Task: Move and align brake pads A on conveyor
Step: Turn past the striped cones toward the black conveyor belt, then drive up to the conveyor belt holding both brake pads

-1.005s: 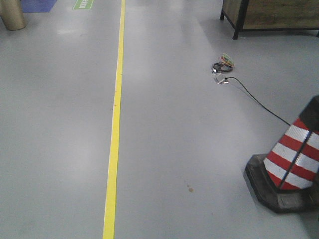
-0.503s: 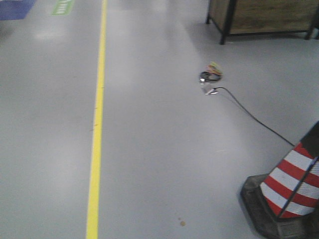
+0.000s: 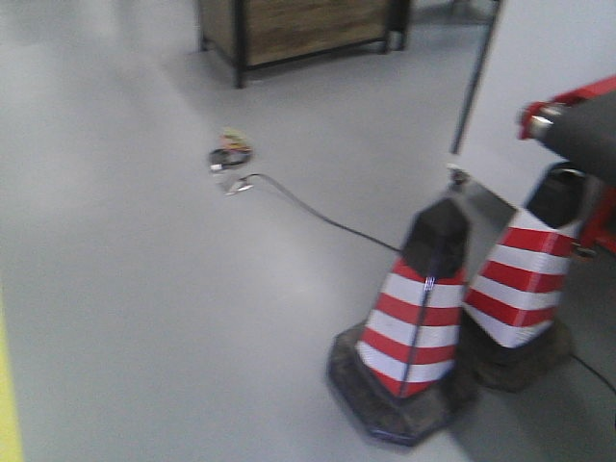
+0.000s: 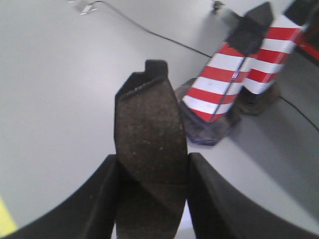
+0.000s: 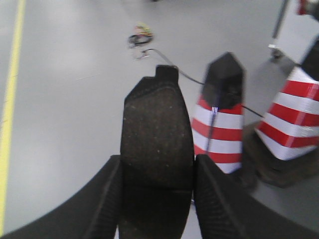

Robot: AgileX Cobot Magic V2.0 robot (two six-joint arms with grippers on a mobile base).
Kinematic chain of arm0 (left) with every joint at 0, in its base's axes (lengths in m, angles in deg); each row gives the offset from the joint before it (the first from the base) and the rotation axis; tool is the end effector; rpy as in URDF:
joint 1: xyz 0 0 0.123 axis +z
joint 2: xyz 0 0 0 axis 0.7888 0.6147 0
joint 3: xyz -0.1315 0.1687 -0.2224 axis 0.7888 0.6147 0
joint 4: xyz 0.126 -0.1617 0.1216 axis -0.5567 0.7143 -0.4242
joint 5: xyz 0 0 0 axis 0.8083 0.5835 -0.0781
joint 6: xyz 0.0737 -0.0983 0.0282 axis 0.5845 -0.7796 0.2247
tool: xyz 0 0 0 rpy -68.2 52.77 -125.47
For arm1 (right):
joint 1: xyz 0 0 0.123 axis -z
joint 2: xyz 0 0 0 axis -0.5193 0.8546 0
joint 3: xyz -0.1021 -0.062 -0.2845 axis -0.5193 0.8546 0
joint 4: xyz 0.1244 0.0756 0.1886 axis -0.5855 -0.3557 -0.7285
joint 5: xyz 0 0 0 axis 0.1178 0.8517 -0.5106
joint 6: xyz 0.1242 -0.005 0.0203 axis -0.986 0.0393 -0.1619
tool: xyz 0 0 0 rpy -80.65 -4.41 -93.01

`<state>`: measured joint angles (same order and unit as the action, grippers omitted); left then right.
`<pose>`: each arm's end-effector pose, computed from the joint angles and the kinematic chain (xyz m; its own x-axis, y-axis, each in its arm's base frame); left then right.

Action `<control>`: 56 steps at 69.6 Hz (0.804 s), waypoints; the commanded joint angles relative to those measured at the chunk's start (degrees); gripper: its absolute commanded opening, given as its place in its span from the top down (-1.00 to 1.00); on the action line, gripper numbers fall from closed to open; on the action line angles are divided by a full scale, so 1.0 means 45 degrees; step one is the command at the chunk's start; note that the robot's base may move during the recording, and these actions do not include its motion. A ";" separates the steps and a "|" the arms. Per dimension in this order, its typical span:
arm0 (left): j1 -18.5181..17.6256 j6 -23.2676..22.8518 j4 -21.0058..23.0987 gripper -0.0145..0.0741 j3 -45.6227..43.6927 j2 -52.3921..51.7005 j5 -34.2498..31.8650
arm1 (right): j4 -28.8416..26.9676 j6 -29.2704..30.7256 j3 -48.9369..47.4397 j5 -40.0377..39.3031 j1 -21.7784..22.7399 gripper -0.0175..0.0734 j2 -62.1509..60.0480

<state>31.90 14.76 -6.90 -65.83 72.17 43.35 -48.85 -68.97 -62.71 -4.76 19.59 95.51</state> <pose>0.0396 -0.0108 0.2813 -0.6252 -0.0413 -0.7794 0.1700 0.9674 -0.1876 0.0621 0.0139 0.2890 -0.4846 0.0091 -0.8747 -0.1583 0.9825 0.0979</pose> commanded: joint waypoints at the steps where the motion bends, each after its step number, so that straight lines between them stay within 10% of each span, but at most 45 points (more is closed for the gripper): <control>1: 0.0023 -0.0090 0.0045 0.69 -0.0347 0.0166 -0.1114 | 0.0078 0.0089 -0.0386 -0.1154 0.0049 0.58 0.0119; 56: 0.0023 -0.0090 0.0045 0.69 -0.0347 0.0166 -0.1114 | 0.0078 0.0089 -0.0386 -0.1165 0.0049 0.58 0.0119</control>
<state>31.90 14.76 -6.90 -65.83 72.17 43.35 -48.85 -68.97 -62.71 -4.76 19.59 95.51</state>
